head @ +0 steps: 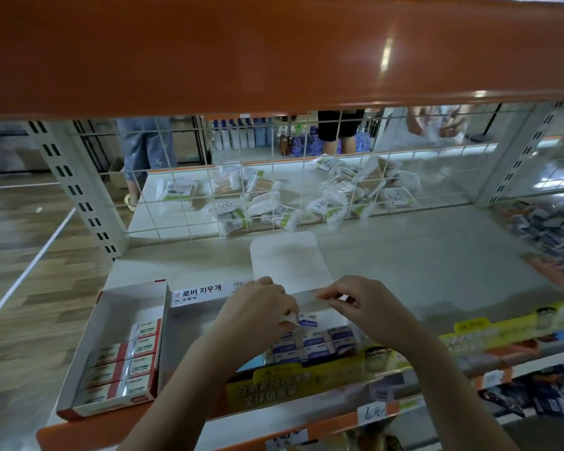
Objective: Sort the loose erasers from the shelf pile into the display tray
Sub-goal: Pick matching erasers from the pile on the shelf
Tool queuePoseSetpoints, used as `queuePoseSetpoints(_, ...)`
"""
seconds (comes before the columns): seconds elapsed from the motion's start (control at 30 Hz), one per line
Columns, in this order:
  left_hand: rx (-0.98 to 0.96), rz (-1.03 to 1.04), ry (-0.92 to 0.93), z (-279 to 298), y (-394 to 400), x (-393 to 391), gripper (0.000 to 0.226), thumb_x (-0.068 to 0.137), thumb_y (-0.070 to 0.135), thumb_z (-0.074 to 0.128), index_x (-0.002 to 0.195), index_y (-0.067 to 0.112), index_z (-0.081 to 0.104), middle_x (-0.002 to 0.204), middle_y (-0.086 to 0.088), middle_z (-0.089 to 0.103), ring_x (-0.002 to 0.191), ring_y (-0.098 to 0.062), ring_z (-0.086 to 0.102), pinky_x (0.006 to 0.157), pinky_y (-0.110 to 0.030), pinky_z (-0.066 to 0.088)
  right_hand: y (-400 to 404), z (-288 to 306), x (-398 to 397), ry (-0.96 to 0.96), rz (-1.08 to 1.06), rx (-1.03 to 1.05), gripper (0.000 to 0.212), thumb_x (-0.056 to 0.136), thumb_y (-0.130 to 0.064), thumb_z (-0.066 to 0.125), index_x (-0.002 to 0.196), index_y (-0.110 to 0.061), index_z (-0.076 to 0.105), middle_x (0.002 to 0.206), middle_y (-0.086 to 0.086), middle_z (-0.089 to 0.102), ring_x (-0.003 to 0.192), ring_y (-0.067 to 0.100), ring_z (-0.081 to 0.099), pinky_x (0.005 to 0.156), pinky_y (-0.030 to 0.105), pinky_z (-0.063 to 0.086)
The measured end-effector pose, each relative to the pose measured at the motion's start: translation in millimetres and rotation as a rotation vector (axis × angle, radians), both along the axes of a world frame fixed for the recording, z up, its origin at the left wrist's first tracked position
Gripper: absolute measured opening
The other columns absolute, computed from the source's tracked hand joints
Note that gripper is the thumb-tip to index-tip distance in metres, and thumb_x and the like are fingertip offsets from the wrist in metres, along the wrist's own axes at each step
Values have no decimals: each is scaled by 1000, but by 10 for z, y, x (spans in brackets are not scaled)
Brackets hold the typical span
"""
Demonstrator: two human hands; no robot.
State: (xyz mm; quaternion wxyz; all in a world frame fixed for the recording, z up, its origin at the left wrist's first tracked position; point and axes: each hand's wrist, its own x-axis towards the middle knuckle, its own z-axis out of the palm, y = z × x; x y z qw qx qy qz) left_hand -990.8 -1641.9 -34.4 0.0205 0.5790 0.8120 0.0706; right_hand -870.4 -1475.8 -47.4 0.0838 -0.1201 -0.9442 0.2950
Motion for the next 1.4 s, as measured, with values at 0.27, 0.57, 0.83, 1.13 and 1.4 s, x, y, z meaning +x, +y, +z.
queuePoseSetpoints(0.27,-159,-20,33,-175,200,-19,25,93,36,48,108,24,64,102,3,63,101,-17,50,83,-29,44,-7,-53,60,31,2,5,21,93,-17,56,110,-18,68,101,-2,66,88,5,57,74,10,43)
queuePoseSetpoints(0.57,-240,-11,-65,-156,193,-40,27,94,30,45,111,27,66,102,1,63,99,-17,53,82,-36,50,13,-64,66,34,-5,-15,21,92,-17,57,109,-17,69,101,0,67,88,7,59,76,12,44)
queuePoseSetpoints(0.83,-287,-94,-121,-85,368,20,39,92,15,41,124,33,54,117,3,60,104,-17,54,83,-34,48,66,-39,20,26,-21,-39,22,92,-15,56,111,-15,68,103,-3,68,87,1,59,76,6,44)
queuePoseSetpoints(1.13,-256,-239,39,302,681,-29,26,96,40,43,116,33,57,112,9,61,106,-13,53,84,-27,41,500,112,74,234,-333,-101,18,89,-9,59,103,-13,70,97,-5,69,84,6,64,78,12,49)
queuePoseSetpoints(1.4,44,-427,139,527,2064,518,33,94,43,43,121,28,56,111,1,62,102,-20,57,84,-33,46,1551,111,840,49,-535,184,27,88,-12,60,114,-10,64,112,10,63,104,23,57,91,27,40)
